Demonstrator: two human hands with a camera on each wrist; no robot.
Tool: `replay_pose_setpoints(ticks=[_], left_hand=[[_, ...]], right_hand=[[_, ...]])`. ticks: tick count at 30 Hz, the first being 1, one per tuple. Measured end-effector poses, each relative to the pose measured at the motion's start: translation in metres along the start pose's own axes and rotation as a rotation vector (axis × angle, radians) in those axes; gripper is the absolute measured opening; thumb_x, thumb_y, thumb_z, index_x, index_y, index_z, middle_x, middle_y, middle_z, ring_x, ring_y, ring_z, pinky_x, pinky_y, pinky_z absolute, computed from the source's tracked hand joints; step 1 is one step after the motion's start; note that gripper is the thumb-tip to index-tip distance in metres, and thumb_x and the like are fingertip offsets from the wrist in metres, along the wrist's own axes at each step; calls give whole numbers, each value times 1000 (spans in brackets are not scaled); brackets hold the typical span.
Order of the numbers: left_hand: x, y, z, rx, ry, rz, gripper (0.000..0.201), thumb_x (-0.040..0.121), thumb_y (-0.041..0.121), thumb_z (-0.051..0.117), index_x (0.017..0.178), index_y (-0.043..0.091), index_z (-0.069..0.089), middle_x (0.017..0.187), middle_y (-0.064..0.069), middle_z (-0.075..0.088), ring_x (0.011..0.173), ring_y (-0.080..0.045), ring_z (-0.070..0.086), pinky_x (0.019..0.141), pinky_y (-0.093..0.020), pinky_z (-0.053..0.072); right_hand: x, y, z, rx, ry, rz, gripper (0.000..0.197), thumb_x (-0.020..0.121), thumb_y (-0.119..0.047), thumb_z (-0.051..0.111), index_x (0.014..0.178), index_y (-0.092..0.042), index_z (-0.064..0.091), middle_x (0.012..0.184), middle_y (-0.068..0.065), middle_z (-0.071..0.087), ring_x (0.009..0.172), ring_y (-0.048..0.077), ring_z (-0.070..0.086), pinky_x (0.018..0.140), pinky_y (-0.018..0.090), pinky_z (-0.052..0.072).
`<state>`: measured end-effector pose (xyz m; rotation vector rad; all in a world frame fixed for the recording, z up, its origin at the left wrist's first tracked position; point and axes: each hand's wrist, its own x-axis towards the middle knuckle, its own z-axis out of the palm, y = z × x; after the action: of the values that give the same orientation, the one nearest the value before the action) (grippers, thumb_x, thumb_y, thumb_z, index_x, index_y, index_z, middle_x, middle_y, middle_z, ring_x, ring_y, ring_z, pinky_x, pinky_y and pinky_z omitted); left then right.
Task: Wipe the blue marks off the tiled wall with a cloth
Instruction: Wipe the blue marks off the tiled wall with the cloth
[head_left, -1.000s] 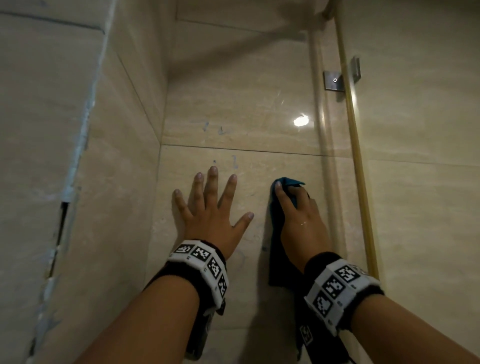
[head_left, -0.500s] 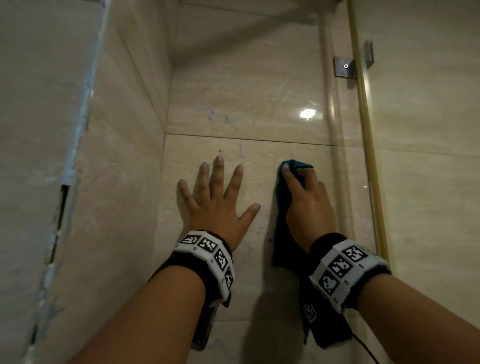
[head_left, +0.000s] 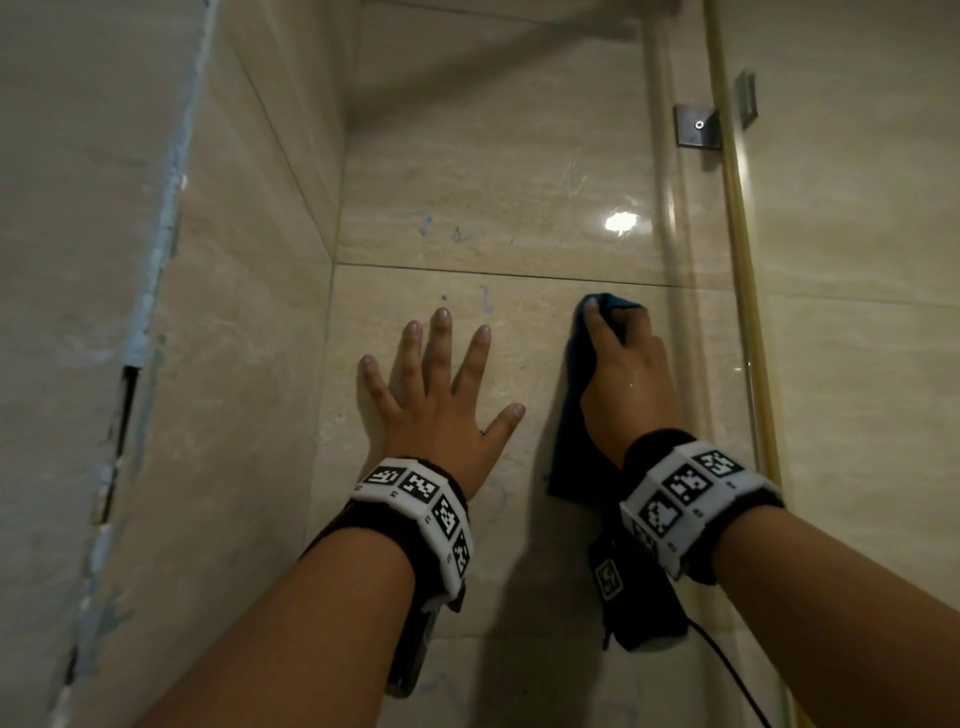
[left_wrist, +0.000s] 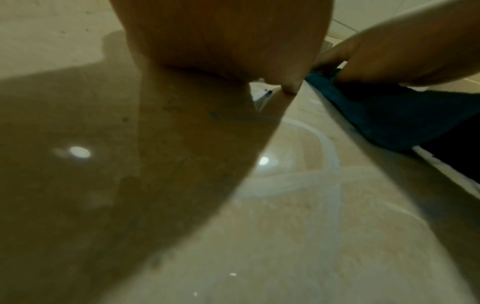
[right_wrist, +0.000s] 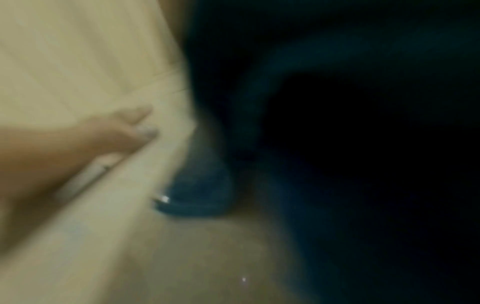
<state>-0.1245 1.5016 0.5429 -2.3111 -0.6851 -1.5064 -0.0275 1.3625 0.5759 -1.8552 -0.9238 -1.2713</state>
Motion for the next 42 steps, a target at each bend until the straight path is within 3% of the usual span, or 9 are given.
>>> replay_pose_setpoints(ticks=[11,18,20,23,26,32,38,42], left_hand=[[0,0,-1,-1,-12,-2,78,67,72,-17,132,37,-41,146,0,-45,135,-27,-37,101,-60,-23],[1,1,1,4,-14,-3,79,67,73,-17,134,38,-40,146,0,-46,135,-27,-37,98,-58,-28],[0,1,0,1,-10,1,79,66,73,-16,134,38,-39,146,1,-45,135,-25,-37,98,-57,-28],[-1,1,-1,5,-8,1,79,66,73,-16,134,38,-39,145,2,-47,135,-25,-37,97,-56,-29],[0,1,-1,7,-15,-1,77,66,73,-18,131,39,-43,143,2,-49,134,-25,-38,97,-56,-28],[0,2,-2,29,-24,-9,78,66,73,-18,132,38,-42,145,1,-47,134,-26,-37,96,-56,-29],[-1,1,-5,27,-44,-12,77,69,74,-17,132,38,-44,144,0,-48,135,-27,-37,94,-55,-32],[-1,1,-5,28,-43,-14,78,65,72,-19,130,38,-44,145,1,-47,135,-27,-36,94,-55,-32]], right_hand=[[-7,-2,6,-124,-30,-138,73,91,-7,46,152,-28,11,150,4,21,124,28,30,82,36,44],[-4,0,4,-108,-28,-154,75,90,-5,47,152,-28,12,149,6,21,123,29,32,84,37,45],[-3,9,3,-84,-7,-127,74,90,-4,47,152,-27,14,149,7,21,123,30,32,92,40,45],[-3,22,-1,-6,20,13,71,91,-3,46,152,-25,16,152,8,18,128,32,29,105,40,34],[-15,23,1,-33,21,91,72,92,-3,44,152,-24,13,152,10,17,128,33,28,105,41,31],[-25,21,4,-7,9,10,74,89,0,47,152,-23,15,152,9,18,131,32,28,106,41,32],[-12,35,-7,24,36,206,70,92,-1,43,152,-22,16,151,13,17,123,37,33,99,44,36],[-37,26,2,-11,5,146,74,90,-1,43,153,-23,11,151,13,17,125,34,32,99,42,36]])
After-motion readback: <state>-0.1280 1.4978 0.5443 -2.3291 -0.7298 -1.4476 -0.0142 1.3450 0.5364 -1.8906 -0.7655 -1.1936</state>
